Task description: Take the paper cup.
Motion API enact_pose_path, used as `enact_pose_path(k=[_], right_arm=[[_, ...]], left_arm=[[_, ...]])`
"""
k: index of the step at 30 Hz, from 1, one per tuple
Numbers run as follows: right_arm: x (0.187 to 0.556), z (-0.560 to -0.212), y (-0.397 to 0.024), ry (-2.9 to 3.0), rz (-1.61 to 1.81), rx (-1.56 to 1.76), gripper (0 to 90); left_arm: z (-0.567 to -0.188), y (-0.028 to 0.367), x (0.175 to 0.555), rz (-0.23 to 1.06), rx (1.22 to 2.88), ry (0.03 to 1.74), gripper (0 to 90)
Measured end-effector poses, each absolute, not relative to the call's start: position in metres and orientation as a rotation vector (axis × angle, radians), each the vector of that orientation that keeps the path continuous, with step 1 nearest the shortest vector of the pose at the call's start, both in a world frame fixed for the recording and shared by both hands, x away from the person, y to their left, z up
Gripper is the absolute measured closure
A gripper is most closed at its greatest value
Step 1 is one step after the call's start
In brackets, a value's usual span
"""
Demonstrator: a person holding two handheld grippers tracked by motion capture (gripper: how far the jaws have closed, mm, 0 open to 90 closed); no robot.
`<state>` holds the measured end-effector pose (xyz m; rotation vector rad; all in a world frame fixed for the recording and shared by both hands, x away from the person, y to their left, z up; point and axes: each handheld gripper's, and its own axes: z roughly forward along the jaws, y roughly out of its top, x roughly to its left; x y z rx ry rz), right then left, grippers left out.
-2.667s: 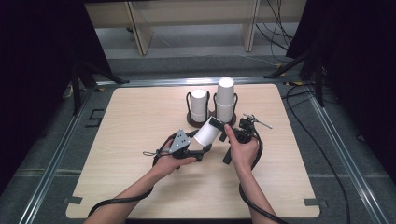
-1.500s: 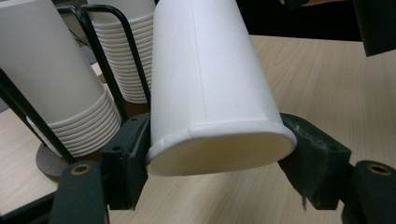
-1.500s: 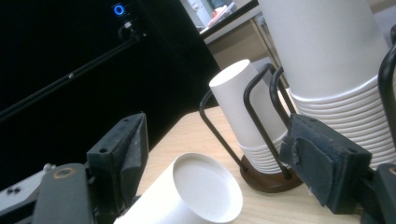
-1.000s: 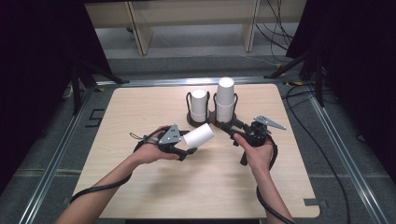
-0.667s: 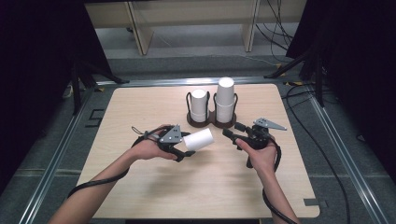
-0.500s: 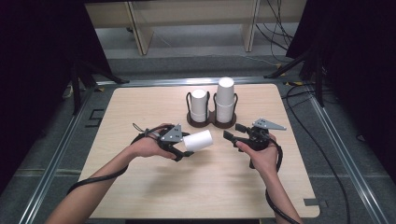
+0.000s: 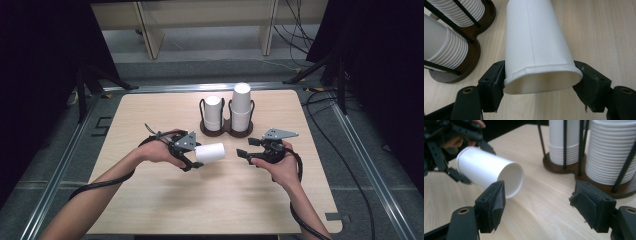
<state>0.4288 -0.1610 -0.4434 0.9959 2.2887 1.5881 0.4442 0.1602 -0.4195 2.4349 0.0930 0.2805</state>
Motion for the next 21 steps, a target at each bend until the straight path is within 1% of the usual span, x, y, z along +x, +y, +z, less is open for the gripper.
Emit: enact_pose_path(k=[1, 2, 6, 7, 9, 10, 12, 13, 18, 21], right_arm=[[0.427, -0.443, -0.159, 2.316, 1.579, 1.018, 26.4], [0.429, -0.444, -0.158, 2.328, 1.563, 0.981, 26.4], [0.430, -0.444, -0.152, 2.387, 1.539, 0.939, 26.3], [0.428, -0.443, -0.150, 2.414, 1.531, 0.959, 26.0], [0.430, -0.443, -0.149, 2.412, 1.522, 0.922, 26.0], [0.429, -0.442, -0.149, 2.416, 1.507, 0.924, 26.1], [0.430, -0.442, -0.147, 2.422, 1.510, 0.921, 26.1], [0.430, -0.442, -0.147, 2.425, 1.520, 0.927, 26.2], [0.430, -0.440, -0.146, 2.430, 1.500, 0.902, 26.2], [0.430, -0.438, -0.145, 2.436, 1.476, 0.873, 26.2]], left_arm=[[-0.417, 0.160, 0.445, 0.279, 2.467, 0.069, 29.6], [-0.416, 0.160, 0.445, 0.292, 2.473, 0.067, 29.7], [-0.412, 0.157, 0.445, 0.278, 2.491, 0.079, 29.8], [-0.409, 0.156, 0.447, 0.279, 2.526, 0.045, 29.8], [-0.406, 0.155, 0.447, 0.301, 2.545, 0.023, 29.8], [-0.407, 0.153, 0.446, 0.291, 2.528, 0.047, 29.9], [-0.403, 0.153, 0.447, 0.299, 2.564, 0.005, 29.9], [-0.403, 0.151, 0.447, 0.295, 2.553, 0.021, 29.9], [-0.398, 0.148, 0.448, 0.300, 2.612, -0.026, 29.9], [-0.396, 0.147, 0.448, 0.298, 2.627, -0.027, 30.0]])
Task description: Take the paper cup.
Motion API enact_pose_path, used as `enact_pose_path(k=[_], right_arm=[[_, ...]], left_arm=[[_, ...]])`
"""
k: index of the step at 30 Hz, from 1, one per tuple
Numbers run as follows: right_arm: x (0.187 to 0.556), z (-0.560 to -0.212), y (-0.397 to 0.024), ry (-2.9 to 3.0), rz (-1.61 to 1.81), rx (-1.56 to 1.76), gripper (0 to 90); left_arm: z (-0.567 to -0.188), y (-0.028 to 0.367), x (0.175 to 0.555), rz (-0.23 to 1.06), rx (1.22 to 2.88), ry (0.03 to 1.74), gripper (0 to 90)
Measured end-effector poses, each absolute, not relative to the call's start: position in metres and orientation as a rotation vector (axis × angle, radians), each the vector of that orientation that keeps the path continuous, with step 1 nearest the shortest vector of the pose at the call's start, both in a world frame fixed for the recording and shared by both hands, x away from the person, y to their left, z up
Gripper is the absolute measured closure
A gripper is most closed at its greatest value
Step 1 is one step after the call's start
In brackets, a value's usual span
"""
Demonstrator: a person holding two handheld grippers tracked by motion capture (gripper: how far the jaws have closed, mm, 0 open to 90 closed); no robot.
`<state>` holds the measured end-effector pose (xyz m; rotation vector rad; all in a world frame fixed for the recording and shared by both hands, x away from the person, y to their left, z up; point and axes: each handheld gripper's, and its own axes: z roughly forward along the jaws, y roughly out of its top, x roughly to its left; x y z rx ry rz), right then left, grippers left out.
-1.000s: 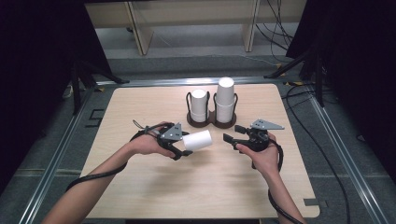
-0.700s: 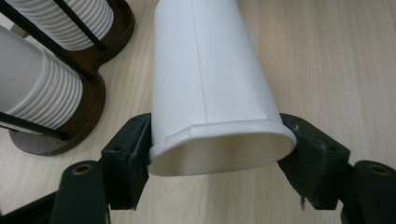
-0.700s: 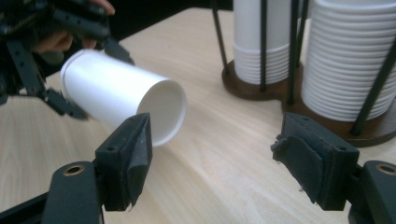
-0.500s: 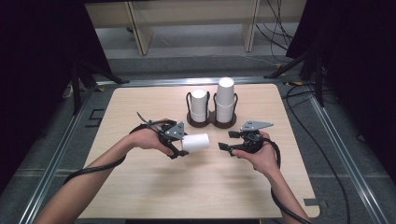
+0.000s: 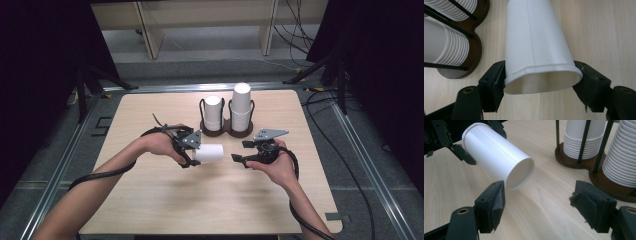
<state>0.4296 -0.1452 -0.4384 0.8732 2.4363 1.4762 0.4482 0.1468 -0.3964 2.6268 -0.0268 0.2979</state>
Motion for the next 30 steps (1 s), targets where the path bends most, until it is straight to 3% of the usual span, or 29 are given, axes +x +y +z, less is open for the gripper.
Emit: enact_pose_path(k=[30], right_arm=[[0.416, -0.431, -0.136, 2.484, 1.439, 0.785, 24.8]], left_arm=[[-0.373, 0.131, 0.455, 0.307, 2.814, -0.135, 31.0]])
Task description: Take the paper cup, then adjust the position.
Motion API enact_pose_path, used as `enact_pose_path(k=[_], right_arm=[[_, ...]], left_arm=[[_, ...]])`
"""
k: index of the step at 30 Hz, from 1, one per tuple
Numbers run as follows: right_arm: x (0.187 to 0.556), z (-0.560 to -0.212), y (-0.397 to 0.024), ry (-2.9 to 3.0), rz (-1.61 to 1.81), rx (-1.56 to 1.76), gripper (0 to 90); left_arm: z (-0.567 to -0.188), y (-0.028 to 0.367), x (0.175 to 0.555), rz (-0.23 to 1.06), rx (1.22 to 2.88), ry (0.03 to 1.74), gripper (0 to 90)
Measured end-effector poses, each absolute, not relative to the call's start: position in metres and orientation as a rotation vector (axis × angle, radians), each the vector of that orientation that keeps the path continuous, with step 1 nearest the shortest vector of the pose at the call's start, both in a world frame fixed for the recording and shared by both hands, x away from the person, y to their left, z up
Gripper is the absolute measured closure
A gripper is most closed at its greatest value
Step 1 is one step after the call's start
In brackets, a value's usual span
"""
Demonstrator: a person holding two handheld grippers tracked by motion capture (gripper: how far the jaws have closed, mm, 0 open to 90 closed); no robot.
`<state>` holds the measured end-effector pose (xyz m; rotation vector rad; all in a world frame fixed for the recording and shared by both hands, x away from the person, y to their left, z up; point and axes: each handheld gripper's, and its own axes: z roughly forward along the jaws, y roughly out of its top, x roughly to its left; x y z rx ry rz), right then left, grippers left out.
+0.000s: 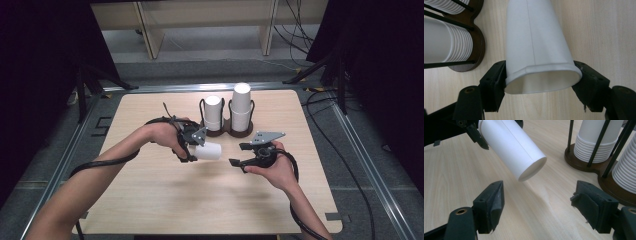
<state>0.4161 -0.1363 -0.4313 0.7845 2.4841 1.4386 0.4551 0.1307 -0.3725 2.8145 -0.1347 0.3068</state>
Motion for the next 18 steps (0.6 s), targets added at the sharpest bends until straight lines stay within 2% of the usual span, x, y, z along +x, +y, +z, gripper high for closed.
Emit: enact_pose_path(k=[18], right_arm=[[0.4200, -0.4319, -0.1387, 2.493, 1.434, 0.772, 24.6]], left_arm=[[-0.3672, 0.1278, 0.4601, 0.314, 2.862, -0.144, 31.2]])
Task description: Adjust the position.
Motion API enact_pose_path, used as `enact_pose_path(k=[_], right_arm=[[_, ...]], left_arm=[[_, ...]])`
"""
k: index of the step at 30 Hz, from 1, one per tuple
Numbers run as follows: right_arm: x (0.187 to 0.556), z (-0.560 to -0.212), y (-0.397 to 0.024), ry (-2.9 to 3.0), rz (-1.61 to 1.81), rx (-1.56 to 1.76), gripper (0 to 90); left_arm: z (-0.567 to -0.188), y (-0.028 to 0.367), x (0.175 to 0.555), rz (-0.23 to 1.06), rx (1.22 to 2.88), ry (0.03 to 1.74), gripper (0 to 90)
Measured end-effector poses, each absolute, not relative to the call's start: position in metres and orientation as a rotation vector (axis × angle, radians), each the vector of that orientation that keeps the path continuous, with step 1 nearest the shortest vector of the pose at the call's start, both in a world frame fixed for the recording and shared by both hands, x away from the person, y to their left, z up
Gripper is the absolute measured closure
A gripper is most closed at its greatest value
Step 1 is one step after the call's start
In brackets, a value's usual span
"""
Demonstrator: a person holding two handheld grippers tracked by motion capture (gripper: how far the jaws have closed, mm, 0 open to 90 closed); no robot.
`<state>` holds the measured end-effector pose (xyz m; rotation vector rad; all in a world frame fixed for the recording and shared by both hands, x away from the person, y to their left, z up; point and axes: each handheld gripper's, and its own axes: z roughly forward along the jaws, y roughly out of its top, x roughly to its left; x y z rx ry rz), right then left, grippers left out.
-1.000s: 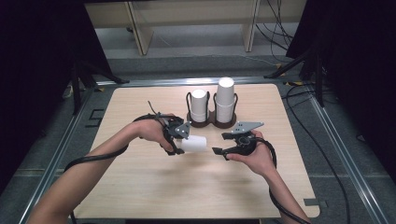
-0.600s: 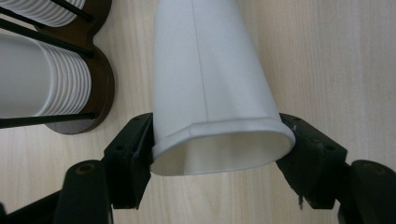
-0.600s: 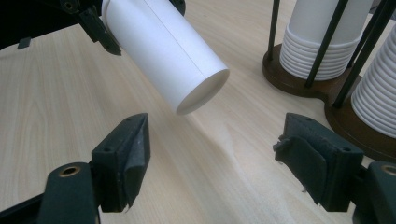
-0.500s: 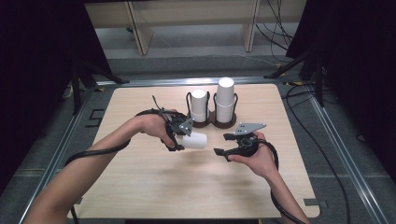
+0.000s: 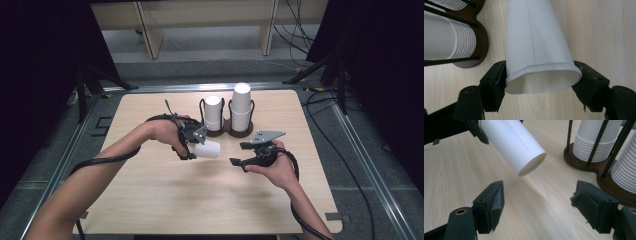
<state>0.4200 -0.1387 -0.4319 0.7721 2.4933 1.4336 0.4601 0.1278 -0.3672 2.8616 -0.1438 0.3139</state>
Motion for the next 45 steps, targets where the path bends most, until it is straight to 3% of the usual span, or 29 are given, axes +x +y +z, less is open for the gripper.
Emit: enact_pose_path(k=[45], right_arm=[[0.421, -0.433, -0.116, 2.648, 1.285, 0.574, 23.2]], left_arm=[[-0.372, 0.102, 0.457, 0.272, 3.037, -0.268, 31.6]])
